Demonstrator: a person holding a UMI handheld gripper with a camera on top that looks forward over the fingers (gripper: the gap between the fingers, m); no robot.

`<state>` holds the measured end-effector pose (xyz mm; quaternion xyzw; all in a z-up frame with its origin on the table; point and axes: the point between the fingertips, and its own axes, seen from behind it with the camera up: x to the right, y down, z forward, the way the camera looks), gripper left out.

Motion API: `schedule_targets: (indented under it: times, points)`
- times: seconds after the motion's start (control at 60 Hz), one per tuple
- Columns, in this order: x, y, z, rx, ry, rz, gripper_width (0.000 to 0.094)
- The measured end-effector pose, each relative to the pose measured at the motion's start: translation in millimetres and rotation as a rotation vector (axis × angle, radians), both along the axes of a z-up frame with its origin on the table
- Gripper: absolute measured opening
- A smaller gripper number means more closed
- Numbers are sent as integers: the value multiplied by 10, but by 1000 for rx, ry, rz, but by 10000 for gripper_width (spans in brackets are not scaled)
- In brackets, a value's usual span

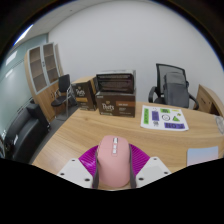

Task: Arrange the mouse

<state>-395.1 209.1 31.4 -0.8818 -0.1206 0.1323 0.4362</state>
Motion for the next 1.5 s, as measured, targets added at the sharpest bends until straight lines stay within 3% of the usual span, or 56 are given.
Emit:
schedule_targets:
  times: [0.083, 0.15, 0.267, 0.4, 0.5, 0.667, 0.85, 1.017, 1.133, 1.283, 1.5]
  points:
    - [246, 71, 760, 148, -6, 2, 422]
    - [655, 139, 1307, 208, 23, -39, 420]
    - [1860, 260, 1564, 270, -71, -193, 420]
    - [3052, 116, 871, 140, -167, -334, 418]
    - [3516, -125, 200, 2, -209, -355, 419]
    - [3719, -339, -368, -103, -179, -349, 422]
    - [3694, -326, -384, -91, -160, -330, 435]
    - [3712, -328, -395, -101, -225, -308, 583]
    - [3684, -421, -335, -126, -170, -341, 853]
    - [3651, -708, -88, -100, -112, -396, 839]
    - [3277, -1570, 418, -53, -101, -389, 841]
